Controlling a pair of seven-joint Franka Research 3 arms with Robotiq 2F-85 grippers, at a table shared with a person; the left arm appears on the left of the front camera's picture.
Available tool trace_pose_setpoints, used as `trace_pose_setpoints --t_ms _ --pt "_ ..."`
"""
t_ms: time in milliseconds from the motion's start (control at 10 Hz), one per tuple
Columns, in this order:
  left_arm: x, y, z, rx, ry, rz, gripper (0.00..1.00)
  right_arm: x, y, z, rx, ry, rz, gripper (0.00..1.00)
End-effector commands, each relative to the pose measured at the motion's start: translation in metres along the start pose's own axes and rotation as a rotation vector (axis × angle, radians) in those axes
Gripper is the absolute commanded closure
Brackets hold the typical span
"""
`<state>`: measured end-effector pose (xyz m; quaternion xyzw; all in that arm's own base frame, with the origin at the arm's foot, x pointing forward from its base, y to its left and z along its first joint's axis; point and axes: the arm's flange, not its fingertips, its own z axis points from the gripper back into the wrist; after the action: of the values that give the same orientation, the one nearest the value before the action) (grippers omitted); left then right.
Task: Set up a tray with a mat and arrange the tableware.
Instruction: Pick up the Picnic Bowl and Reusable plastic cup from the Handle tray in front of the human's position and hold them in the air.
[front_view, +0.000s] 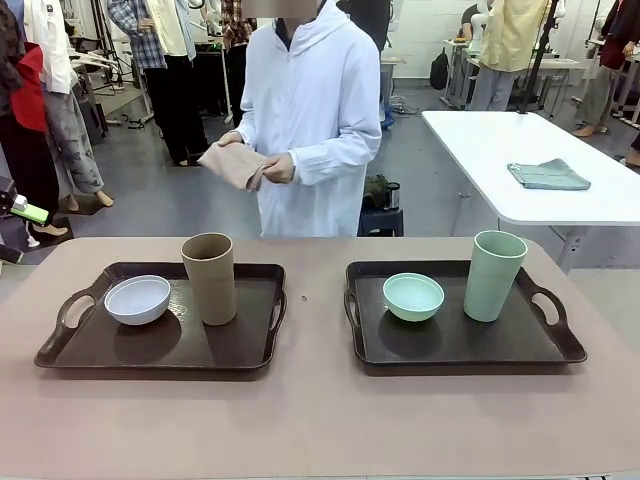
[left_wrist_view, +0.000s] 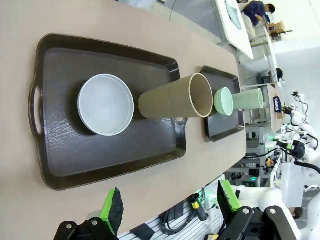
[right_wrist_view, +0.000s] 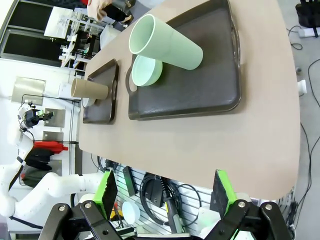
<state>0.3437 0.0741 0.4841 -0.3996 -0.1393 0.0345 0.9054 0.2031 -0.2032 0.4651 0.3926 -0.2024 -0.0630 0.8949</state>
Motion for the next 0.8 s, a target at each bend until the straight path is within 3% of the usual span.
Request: trace_pose_setpoints --t_ms 0,700 --pt "-0.0014 0.0009 0.0015 -0.020 -0.003 -0.019 0.00 0.0016 -0.0006 -0.0007 0.028 -0.005 0.016 0.00" --pt "-0.0014 0.0009 0.0015 -0.020 -0.003 -0.019 0.00 0.0016 -0.0006 -0.0007 0.028 -0.005 0.016 0.00"
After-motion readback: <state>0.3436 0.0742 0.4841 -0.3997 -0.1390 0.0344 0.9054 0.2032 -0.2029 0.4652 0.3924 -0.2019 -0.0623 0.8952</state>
